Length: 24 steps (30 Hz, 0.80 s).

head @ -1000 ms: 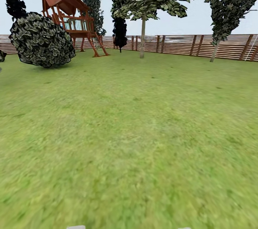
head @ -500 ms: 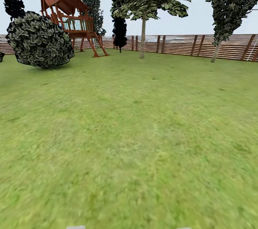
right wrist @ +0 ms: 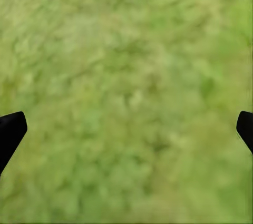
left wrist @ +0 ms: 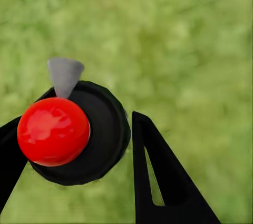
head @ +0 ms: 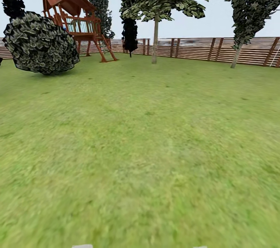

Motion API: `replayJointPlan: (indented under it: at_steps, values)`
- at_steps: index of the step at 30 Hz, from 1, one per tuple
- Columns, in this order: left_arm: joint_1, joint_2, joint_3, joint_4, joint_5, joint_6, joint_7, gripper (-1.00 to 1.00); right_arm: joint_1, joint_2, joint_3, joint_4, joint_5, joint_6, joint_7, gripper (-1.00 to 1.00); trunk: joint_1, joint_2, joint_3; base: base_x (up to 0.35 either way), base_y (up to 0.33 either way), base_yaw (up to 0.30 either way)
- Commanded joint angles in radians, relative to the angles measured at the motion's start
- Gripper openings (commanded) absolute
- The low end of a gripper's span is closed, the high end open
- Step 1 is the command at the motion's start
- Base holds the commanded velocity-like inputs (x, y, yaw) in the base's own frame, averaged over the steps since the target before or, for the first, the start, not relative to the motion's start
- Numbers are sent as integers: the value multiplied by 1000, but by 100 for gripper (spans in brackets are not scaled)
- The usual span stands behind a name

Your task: In the garden, pick up the pesticide atomizer on the floor and spray pesticide onto both trees until each tree trunk is fully covered.

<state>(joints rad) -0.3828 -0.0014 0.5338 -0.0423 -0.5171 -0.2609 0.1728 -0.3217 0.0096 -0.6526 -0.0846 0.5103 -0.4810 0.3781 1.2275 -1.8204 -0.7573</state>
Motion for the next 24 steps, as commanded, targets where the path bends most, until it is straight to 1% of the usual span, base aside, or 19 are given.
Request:
replayJointPlan:
  at_steps: [1, 24]
  values:
    - [-1, 0, 6, 1, -11, -3, 5, -100, 0, 1, -9, -1, 5, -1, 5, 100, 1, 0, -1, 339, 0, 0]
    - [-1, 0, 6, 1, -11, -3, 5, -100, 0, 0, -9, -1, 5, -1, 5, 100, 1, 0, -1, 340, 0, 0]
